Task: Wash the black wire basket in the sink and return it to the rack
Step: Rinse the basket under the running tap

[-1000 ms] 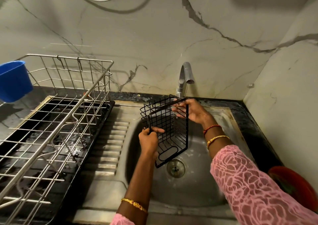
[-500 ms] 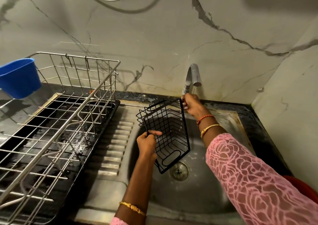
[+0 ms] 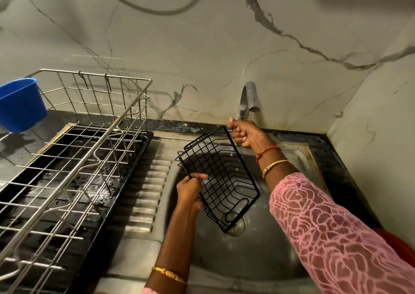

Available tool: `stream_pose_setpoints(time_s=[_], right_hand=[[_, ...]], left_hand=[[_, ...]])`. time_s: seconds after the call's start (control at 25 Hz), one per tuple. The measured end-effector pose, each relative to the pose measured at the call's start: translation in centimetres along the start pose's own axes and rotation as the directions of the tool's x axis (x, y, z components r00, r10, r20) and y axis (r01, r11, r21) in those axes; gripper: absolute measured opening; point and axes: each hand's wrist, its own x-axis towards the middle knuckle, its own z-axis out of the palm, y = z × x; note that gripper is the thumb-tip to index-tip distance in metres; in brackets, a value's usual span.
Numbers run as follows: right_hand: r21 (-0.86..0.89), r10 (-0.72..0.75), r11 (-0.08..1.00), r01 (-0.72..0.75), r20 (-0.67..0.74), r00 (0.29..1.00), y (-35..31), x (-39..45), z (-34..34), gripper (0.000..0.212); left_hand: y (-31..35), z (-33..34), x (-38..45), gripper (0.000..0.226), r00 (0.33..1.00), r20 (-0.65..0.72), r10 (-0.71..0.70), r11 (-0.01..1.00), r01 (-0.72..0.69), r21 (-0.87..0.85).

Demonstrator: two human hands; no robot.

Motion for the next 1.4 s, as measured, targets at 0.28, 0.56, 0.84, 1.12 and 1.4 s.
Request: stream_pose_setpoints(time_s=[0.28, 0.56, 0.84, 1.12, 1.4], right_hand=[[-0.24, -0.014, 0.971, -0.008, -0.087, 0.996, 0.0, -1.0, 0.2, 0.024], [-0.501, -0.132, 0.863, 0.064, -0.102, 0.986, 0.3, -3.0, -3.3, 0.009], [-0.918, -0.003, 0.396, 0.027, 0.028, 1.0, 3.1, -3.9, -7.4, 0.037], [-0.879, -0.363, 0.45, 0.158, -0.018, 0.932, 5.5, -4.6, -8.0, 0.022], [-0.891, -0.781, 0.29, 0.348, -0.01, 0.625, 10.6, -8.2, -8.6, 0.036]], left_hand=[[-0.1, -0.7, 0.2, 0.024, 0.987, 0.13, -0.098, 0.994, 0.103, -0.027], [-1.5, -0.5, 0.6, 0.02, 0.911, 0.32, -0.261, 0.931, 0.325, -0.165], [-2.8, -0.8, 2.6, 0.015, 0.862, 0.425, -0.276, 0.881, 0.404, -0.246], [-5.3, 0.8, 4.3, 0.041, 0.821, 0.509, -0.26, 0.847, 0.447, -0.288], [-7.4, 3.2, 7.0, 0.03, 0.822, 0.505, -0.263, 0.818, 0.468, -0.335]])
